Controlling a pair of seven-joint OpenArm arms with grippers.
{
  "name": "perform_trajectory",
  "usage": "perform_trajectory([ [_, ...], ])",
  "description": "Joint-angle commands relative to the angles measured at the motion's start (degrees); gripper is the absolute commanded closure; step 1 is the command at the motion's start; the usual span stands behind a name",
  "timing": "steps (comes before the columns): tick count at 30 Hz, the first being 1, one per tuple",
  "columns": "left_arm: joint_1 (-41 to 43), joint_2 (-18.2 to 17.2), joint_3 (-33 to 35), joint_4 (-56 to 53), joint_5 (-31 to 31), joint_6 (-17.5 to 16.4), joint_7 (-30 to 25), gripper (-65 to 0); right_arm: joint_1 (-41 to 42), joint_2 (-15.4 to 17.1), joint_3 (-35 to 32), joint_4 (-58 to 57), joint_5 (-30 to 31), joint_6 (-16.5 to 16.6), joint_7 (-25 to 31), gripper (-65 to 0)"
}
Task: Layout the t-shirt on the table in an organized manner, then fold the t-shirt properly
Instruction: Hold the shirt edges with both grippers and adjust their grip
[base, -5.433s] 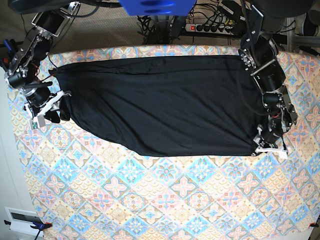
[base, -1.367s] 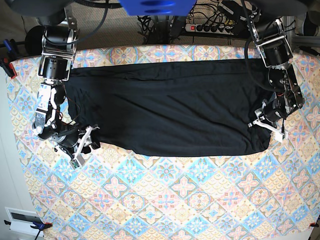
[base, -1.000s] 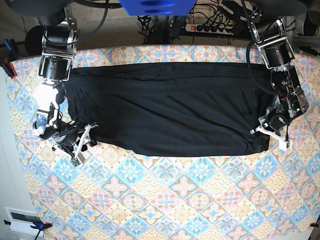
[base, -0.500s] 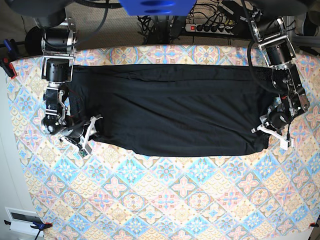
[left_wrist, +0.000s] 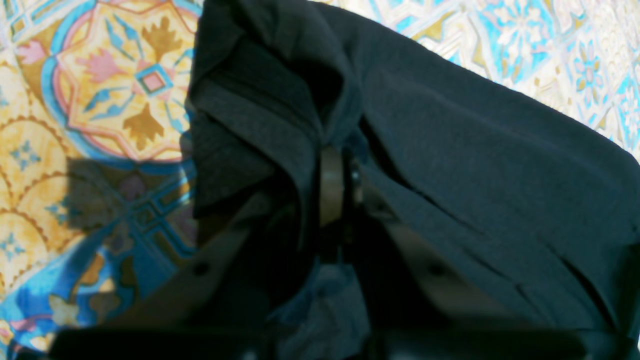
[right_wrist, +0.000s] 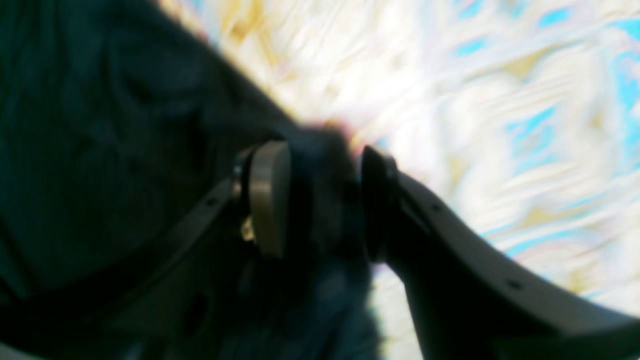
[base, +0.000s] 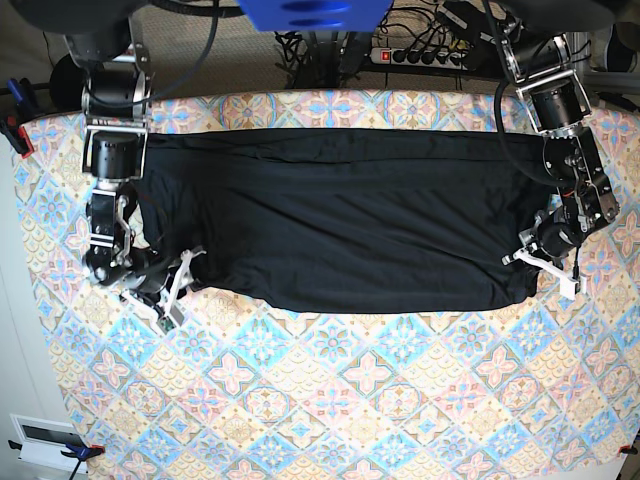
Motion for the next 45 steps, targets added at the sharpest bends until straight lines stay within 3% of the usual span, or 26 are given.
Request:
perform_trajectory([
  [1, -1.1, -0.9, -0.3, 1.1, -0.8, -0.1, -1.0, -0.4, 3.2, 0.7, 0.1, 1.1, 0.8, 0.1, 2.2, -23.0],
  [13, -1.1, -1.1, -0.3, 1.1, -0.8, -0.1, -1.0, -0.4, 3.7, 0.7, -0.2, -12.9, 0.7, 0.1, 9.3, -23.0],
  [20, -1.1, -1.1, -0.3, 1.1, -0.8, -0.1, -1.0, -0.4, 3.6, 0.7, -0.3, -12.3, 0.7, 0.1, 8.9, -23.0],
  [32, -1.1, -0.9, -0.3, 1.0, -0.8, -0.1, -1.0, -0.4, -2.5, 2.0, -0.3, -2.1, 0.8, 0.1, 4.6, -22.5],
  [35, -1.1, -0.9, -0.3, 0.9, -0.8, -0.1, -1.1, -0.4, -2.5, 1.9, -0.3, -2.1, 0.8, 0.1, 4.7, -17.3],
  [39, -1.2, -0.9, -0.3, 1.0, -0.9, -0.1, -1.1, -0.4, -2.3, 1.9, -0.3, -2.1, 0.9, 0.1, 4.5, 0.0],
  [45, -1.2, -1.1, -0.3, 1.3, -1.1, -0.1, -1.8, -0.3, -2.5, 1.9, 0.3, -1.4, 2.7, 0.1, 4.3, 0.0],
])
